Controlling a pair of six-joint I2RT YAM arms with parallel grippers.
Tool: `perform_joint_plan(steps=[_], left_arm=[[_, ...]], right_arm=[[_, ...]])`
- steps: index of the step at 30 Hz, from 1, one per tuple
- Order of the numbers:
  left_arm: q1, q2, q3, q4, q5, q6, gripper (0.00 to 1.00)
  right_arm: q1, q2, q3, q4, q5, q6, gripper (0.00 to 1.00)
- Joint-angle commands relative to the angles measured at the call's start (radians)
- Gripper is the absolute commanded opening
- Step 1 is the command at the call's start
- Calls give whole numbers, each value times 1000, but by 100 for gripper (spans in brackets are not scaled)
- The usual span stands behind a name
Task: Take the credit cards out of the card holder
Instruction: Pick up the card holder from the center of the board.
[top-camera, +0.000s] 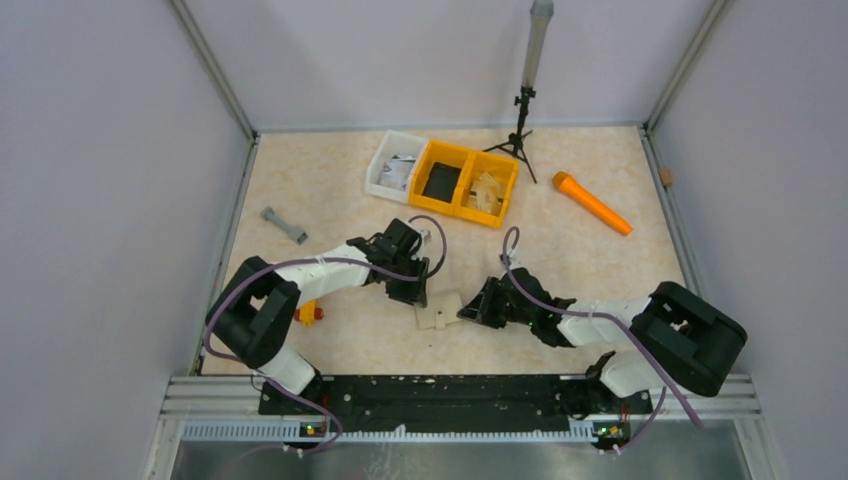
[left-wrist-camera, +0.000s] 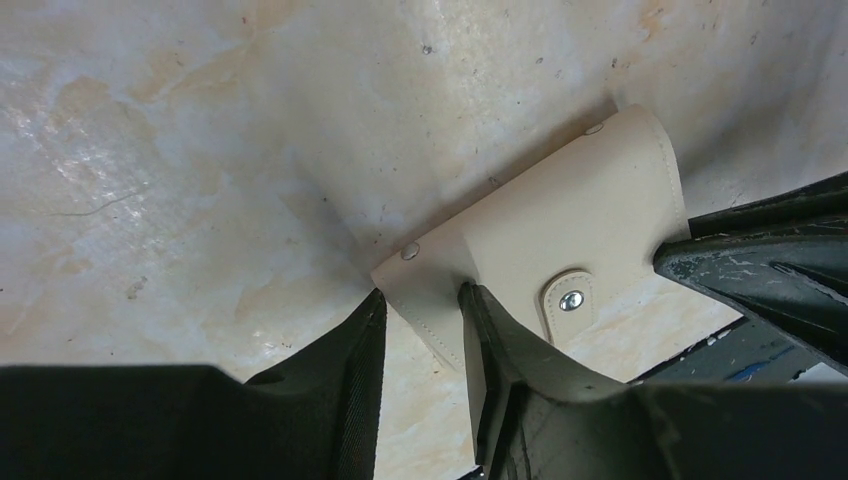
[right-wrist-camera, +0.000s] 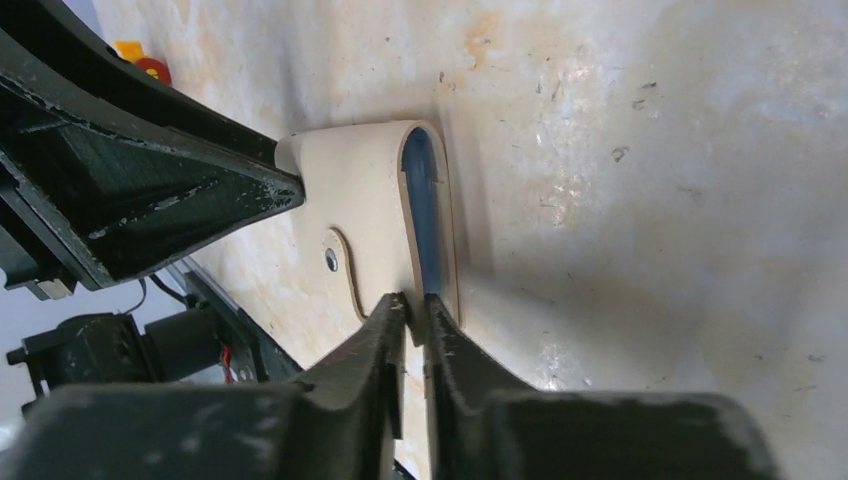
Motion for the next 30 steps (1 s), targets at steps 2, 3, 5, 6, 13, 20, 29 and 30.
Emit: perform_joint_plan(steps=[2,3,5,6,13,20,29,30], left_arm=[[-3,-9,-18,26,17,7,36],[-3,-22,-22,25,6,5,35],[-3,-74,-36,32,-33,-5,34],[0,-106,-47,41,-41,-6,34],[56,-345,-68,57,13,-10,60],[175,-542,-134,277,358,-45,89],[175,-589,-116,512,664,-95,91],[175,-592,-107,510,677,-97,91]], right_arm=[[10,-26,71,34,-9,-53,0],[11,-42,82,9,-6,-74,0],[9,-82,113,-87,4,-130,0],[7,-107,130,-127,7,-164,0],[-88,-355,210,-316,-176,-408,0],[-152,-446,428,-624,-347,-599,0],[-156,-440,612,-703,-631,-631,0],[-157,-439,621,-695,-649,-626,0]])
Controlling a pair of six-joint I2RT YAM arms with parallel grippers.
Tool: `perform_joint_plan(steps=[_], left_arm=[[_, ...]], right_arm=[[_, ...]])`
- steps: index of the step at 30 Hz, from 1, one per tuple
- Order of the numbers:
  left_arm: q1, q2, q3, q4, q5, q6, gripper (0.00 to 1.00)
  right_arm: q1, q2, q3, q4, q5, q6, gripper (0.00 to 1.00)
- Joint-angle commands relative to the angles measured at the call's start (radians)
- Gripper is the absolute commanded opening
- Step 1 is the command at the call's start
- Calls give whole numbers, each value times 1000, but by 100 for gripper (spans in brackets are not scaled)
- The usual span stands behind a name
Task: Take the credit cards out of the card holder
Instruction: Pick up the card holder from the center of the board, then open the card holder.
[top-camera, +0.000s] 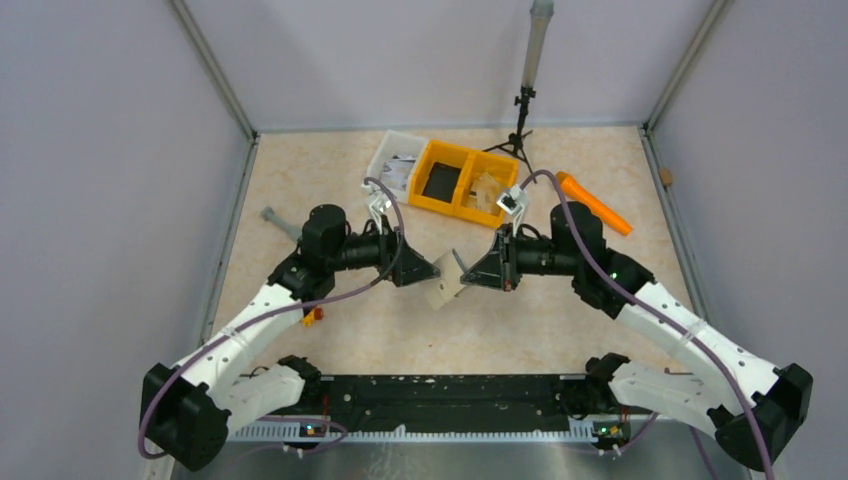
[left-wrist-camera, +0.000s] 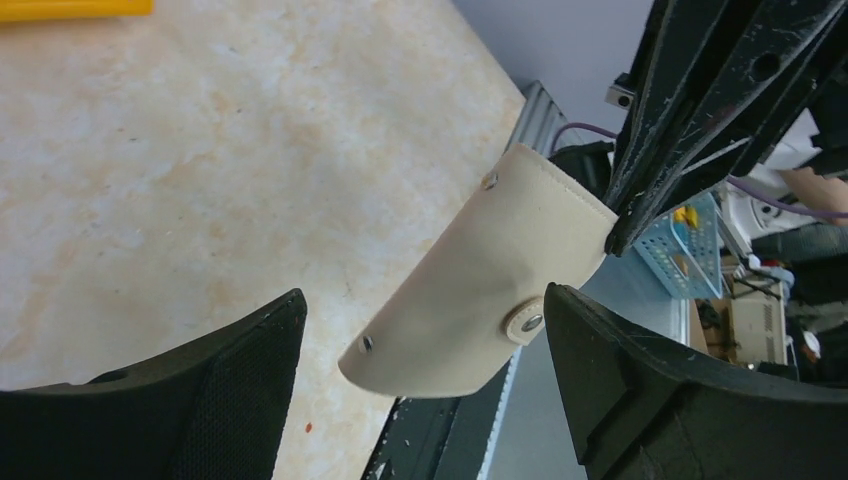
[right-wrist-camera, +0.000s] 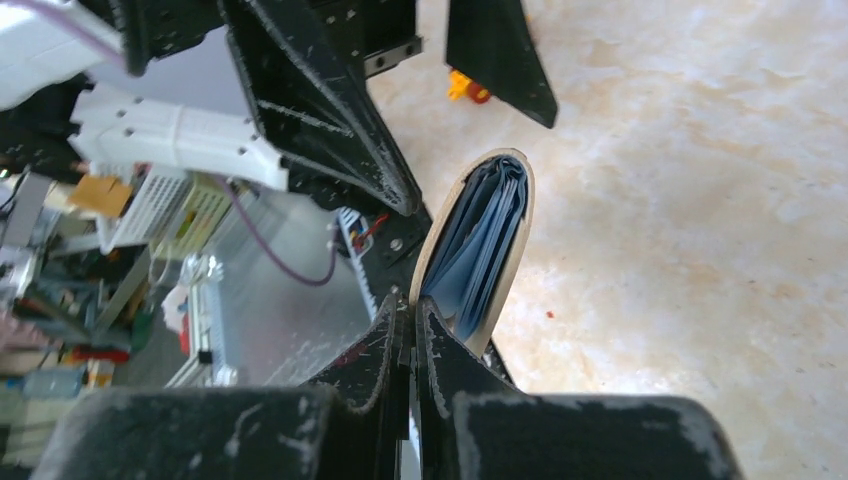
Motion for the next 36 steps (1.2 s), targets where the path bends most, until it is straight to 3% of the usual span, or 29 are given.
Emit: perform_joint_plan(steps=[1,8,15,21,36], left_arm=[[0,-26,35,123,185,-23,91],[1,-33,19,189,341,-105,86],[0,-99,-23,206,359,-137,79],[0,-118,-45,190,359,-144,53],[1,-96,-48,133,333,-136,45]], right_arm=[[-9,-12,86,-3,-179,-21,0],[-22,-8,119,41,-199,4,0],[-40,14,132,29,-185,-8,0],[-43,28,141,25,-167,-17,0],[-43,106,251,-119,-107,-170,0]])
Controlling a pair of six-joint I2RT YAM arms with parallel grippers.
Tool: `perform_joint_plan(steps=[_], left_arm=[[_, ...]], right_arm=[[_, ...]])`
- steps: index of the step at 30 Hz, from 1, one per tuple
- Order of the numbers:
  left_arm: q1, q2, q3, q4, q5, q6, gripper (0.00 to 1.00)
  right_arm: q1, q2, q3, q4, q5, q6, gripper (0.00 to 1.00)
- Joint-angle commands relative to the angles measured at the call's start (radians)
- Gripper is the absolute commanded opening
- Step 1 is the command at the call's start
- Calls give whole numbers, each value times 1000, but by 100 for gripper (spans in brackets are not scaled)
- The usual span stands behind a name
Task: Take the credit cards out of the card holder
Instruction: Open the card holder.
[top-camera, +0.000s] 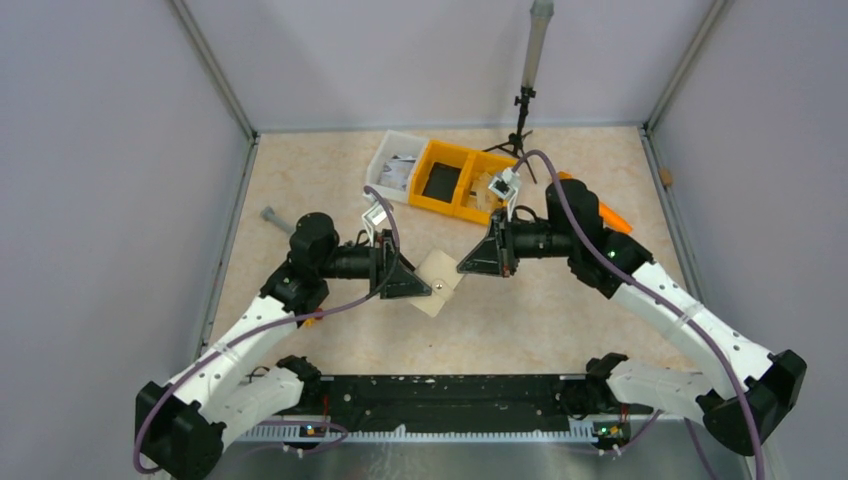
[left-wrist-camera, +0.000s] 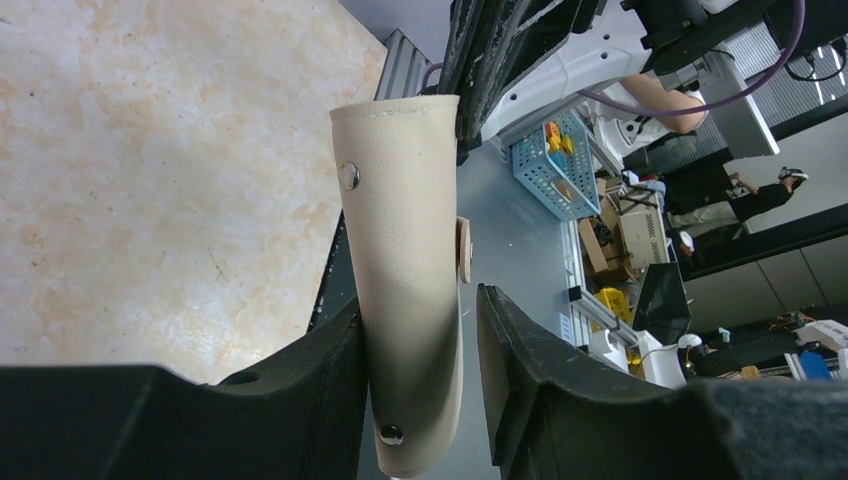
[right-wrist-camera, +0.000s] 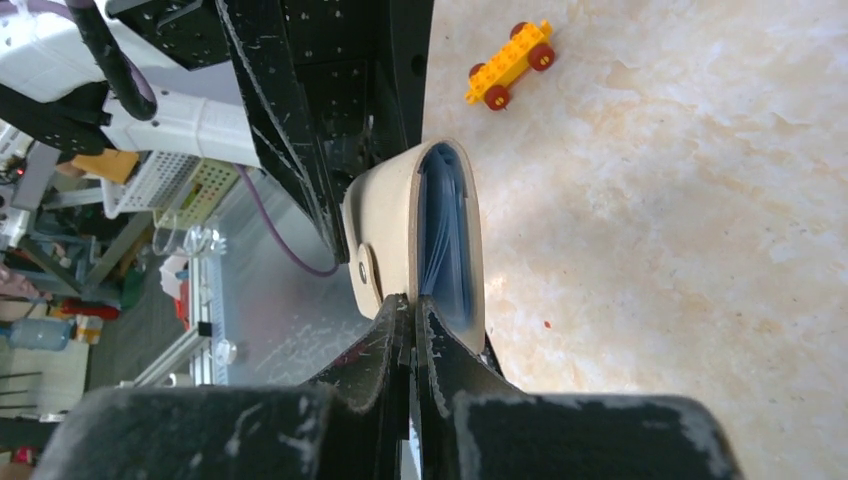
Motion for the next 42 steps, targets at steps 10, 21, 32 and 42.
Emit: perform_joint_plan(steps=[10,21,32,42], left_arm=[[-1,0,-5,-17,9,0,43],[-2,27,-4,-140,-278,15,0],[-185,39,30,-232,-861,2,0],[-264,92,60,-228,-1004,-5,0]], right_arm=[[-12,21,128,-93,30,-174,0],[-9,59,114,-86,337,22,61],[191,28,-102,75,815,294,80],[277,95,-176,258,943,404,67]])
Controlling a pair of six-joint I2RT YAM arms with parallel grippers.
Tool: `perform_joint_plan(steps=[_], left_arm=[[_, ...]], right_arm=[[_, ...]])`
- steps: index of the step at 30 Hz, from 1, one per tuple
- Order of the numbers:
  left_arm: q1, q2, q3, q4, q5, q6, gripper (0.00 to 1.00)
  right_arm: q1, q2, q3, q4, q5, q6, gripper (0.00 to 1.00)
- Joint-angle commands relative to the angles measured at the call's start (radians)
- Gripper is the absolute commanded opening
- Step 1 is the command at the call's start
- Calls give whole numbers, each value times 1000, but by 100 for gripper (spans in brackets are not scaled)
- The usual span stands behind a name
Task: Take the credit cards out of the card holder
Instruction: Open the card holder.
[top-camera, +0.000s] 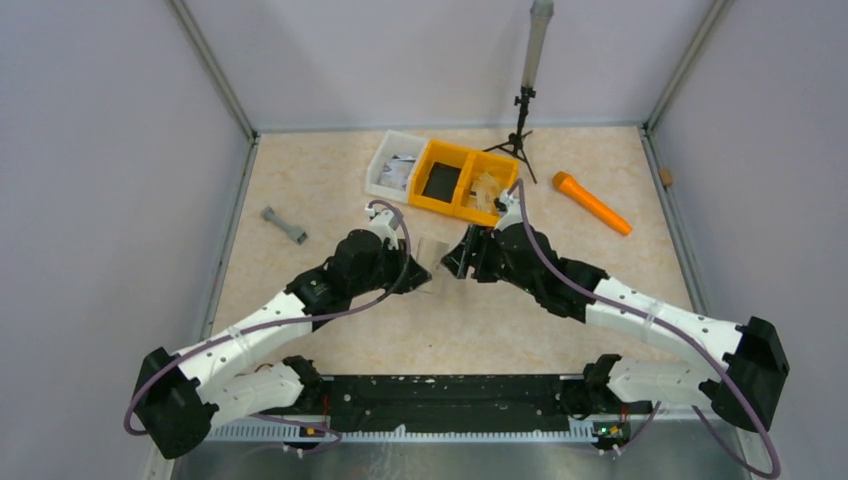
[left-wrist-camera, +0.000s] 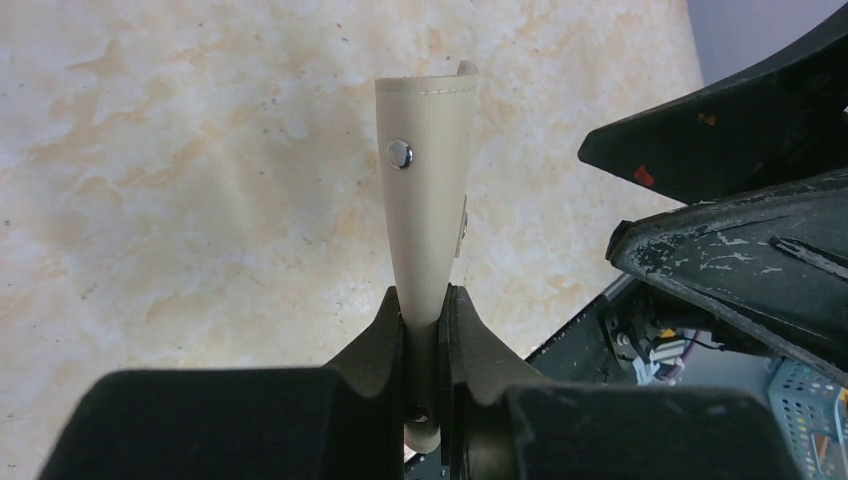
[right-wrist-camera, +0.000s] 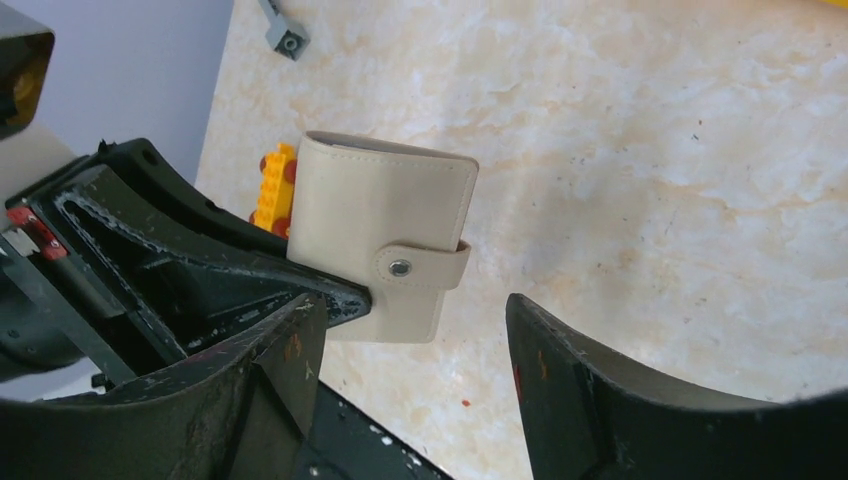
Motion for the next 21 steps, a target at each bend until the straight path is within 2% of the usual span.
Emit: perform_joint_plan(steps=[1,14,21], left_arm=[[-10,11,52,58,-76,6,0],[-18,5,19,134,-20,-17,0],[-16,-48,-3,176,-11,-57,0]], right_arm=[[19,59,23,122,48,52,66],[40,157,1,194,57,78,62],[40,173,-15,171,96,79,42]])
